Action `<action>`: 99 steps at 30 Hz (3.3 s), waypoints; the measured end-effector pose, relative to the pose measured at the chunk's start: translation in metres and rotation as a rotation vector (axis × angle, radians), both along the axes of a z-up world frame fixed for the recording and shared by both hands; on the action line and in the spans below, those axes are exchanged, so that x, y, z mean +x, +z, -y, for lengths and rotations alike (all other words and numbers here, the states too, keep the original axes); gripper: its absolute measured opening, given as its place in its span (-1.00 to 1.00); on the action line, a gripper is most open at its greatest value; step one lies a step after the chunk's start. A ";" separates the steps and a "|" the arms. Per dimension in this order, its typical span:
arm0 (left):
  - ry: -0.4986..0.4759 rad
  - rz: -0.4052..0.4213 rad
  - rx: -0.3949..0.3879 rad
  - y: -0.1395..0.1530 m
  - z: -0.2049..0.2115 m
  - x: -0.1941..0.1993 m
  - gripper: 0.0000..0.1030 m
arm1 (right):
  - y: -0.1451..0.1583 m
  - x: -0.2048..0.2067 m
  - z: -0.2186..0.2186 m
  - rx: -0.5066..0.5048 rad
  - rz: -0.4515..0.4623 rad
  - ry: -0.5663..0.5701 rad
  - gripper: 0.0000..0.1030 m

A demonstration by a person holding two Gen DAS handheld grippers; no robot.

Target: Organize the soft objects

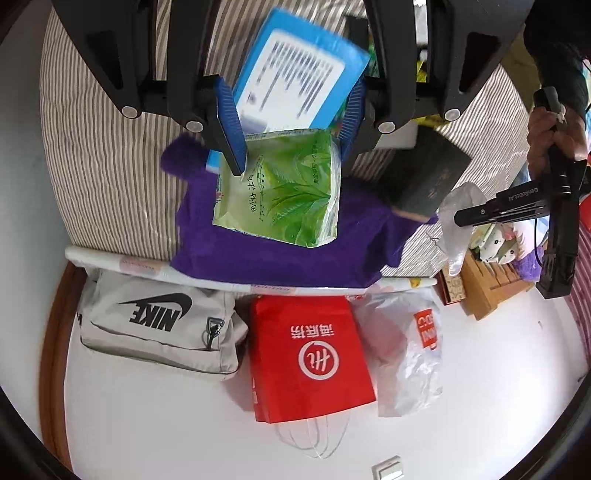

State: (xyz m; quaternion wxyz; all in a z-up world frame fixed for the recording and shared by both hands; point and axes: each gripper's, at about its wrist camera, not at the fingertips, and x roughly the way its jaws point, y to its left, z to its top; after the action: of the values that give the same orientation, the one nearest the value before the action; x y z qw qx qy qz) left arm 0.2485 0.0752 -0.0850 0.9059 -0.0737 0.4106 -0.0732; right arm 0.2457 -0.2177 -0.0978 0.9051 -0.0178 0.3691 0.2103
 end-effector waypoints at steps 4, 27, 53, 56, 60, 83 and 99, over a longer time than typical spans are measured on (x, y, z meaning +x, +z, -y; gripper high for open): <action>0.009 -0.032 0.006 -0.003 -0.001 0.034 -0.86 | -0.002 0.025 -0.004 -0.017 -0.006 -0.005 -0.06; -0.016 -0.269 0.004 -0.068 0.000 0.174 -0.85 | -0.066 0.151 -0.020 -0.148 -0.170 0.010 -0.06; -0.019 -0.270 0.102 -0.066 0.017 0.180 0.23 | -0.062 0.167 -0.015 -0.082 -0.177 0.006 0.49; -0.007 -0.256 0.103 -0.058 0.014 0.165 0.23 | -0.054 0.155 -0.012 -0.065 -0.165 -0.002 0.49; 0.014 -0.232 0.081 -0.045 0.005 0.138 0.23 | -0.041 0.128 -0.011 -0.046 -0.139 0.001 0.49; 0.037 -0.122 0.060 -0.018 -0.009 -0.082 0.23 | -0.013 -0.079 -0.016 0.006 -0.072 0.113 0.02; 0.055 -0.163 -0.011 -0.072 -0.026 -0.136 0.23 | -0.096 -0.109 -0.031 -0.033 -0.182 0.092 -0.33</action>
State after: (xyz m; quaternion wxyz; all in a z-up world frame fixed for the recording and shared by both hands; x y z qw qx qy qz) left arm 0.1123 0.1013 -0.1573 0.8708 -0.0954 0.4802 -0.0443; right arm 0.1371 -0.1862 -0.1933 0.8567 -0.0304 0.4521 0.2463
